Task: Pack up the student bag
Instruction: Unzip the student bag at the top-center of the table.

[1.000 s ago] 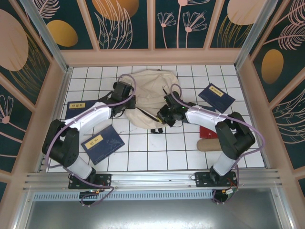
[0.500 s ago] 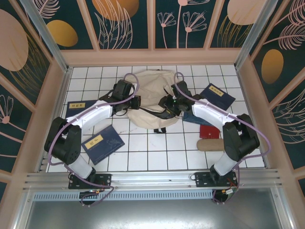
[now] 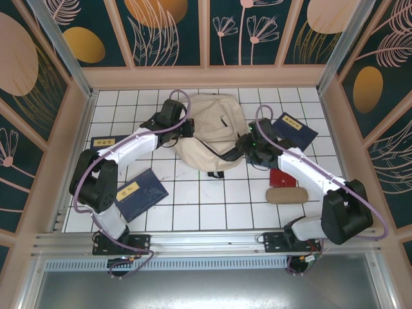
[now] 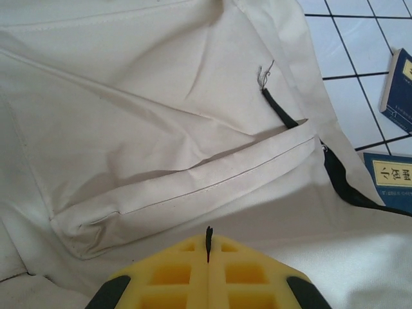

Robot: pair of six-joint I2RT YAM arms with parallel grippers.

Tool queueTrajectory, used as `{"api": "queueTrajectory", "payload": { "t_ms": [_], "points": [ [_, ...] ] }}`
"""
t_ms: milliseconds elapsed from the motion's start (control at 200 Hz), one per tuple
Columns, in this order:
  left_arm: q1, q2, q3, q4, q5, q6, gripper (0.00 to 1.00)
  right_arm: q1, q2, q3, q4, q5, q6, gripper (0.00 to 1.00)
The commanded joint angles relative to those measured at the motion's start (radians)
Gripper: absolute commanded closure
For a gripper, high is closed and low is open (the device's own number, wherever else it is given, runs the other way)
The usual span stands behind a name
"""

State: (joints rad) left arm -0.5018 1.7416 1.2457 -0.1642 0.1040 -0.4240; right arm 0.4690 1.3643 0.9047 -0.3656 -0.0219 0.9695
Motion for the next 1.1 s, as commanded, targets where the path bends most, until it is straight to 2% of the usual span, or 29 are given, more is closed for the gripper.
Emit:
{"api": "queueTrajectory", "payload": {
  "t_ms": [0, 95, 230, 420, 581, 736, 886, 911, 951, 991, 1041, 1091],
  "points": [
    [0.006, -0.062, -0.047, 0.026, -0.01, -0.014, 1.0, -0.03, 0.009, -0.048, 0.022, -0.055, 0.042, 0.52],
    [0.008, -0.085, -0.079, 0.028, 0.006, -0.018, 1.0, -0.04, 0.028, -0.07, 0.033, -0.111, 0.069, 0.54],
    [0.007, -0.102, -0.097, 0.04, 0.026, -0.021, 1.0, -0.039, 0.036, -0.155, 0.162, -0.221, 0.167, 0.58],
    [0.006, -0.094, -0.091, 0.041, 0.045, -0.02, 1.0, -0.011, 0.103, -0.15, 0.276, -0.306, 0.211, 0.56],
    [0.006, -0.094, -0.098, 0.041, 0.06, -0.01, 1.0, 0.016, 0.089, -0.184, 0.417, -0.342, 0.268, 0.46],
    [0.007, -0.093, -0.098, 0.052, 0.085, -0.009, 1.0, 0.054, 0.168, -0.155, 0.418, -0.387, 0.323, 0.48],
    [0.006, -0.097, -0.098, 0.052, 0.082, -0.012, 1.0, 0.1, 0.246, -0.135, 0.432, -0.408, 0.347, 0.55],
    [0.006, -0.099, -0.1, 0.053, 0.082, -0.012, 1.0, 0.099, 0.252, -0.132, 0.43, -0.409, 0.344, 0.59],
    [0.007, -0.1, -0.101, 0.054, 0.078, -0.014, 1.0, 0.097, 0.256, -0.128, 0.423, -0.399, 0.329, 0.73],
    [0.006, -0.102, -0.102, 0.05, 0.066, -0.017, 1.0, 0.093, 0.258, -0.117, 0.398, -0.375, 0.302, 0.82],
    [0.006, -0.103, -0.099, 0.044, 0.052, -0.018, 1.0, 0.085, 0.261, -0.094, 0.34, -0.331, 0.247, 0.89],
    [0.006, -0.103, -0.097, 0.042, 0.051, -0.014, 1.0, 0.07, 0.264, -0.078, 0.283, -0.288, 0.171, 0.91]
  ]
}}
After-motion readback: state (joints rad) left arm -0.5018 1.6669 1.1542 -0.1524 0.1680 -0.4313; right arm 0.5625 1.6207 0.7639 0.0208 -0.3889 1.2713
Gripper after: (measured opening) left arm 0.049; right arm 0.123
